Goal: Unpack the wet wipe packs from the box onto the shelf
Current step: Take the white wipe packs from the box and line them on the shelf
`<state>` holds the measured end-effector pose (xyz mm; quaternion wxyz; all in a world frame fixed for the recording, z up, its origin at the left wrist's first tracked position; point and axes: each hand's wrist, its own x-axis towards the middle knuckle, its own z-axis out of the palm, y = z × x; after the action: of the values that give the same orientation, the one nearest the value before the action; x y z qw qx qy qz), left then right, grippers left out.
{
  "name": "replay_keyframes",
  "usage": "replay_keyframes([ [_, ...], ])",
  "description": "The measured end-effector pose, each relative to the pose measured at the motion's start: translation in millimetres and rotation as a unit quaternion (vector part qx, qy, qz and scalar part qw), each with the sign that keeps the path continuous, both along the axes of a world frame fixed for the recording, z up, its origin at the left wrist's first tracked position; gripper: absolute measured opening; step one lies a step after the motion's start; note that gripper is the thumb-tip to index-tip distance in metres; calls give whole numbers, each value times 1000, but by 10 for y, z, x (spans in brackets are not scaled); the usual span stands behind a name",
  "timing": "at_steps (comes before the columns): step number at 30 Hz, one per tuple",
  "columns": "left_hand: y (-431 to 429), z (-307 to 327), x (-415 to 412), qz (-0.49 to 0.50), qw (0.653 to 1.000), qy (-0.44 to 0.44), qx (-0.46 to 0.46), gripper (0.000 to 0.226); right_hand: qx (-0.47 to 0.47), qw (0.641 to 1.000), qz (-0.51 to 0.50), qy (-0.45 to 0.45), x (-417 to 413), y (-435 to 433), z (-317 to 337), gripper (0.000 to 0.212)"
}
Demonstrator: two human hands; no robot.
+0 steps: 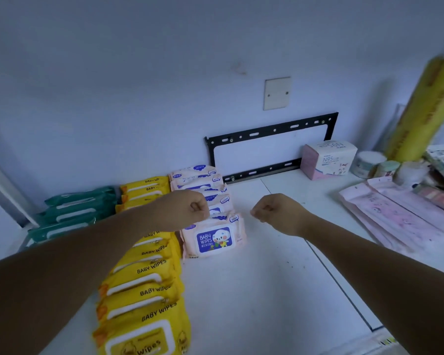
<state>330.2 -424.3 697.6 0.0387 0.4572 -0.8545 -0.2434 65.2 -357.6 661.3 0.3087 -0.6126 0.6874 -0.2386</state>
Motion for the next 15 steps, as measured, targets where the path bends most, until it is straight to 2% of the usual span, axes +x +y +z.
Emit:
replay_keyframes([
  [7, 628, -60, -261, -70, 997, 14, 16, 9, 12, 999, -47, 5, -259, 996, -18, 17],
  [15, 1392, -225, -904, -165, 985, 25, 32, 9, 63, 993, -65, 77, -729, 2097, -237, 14],
])
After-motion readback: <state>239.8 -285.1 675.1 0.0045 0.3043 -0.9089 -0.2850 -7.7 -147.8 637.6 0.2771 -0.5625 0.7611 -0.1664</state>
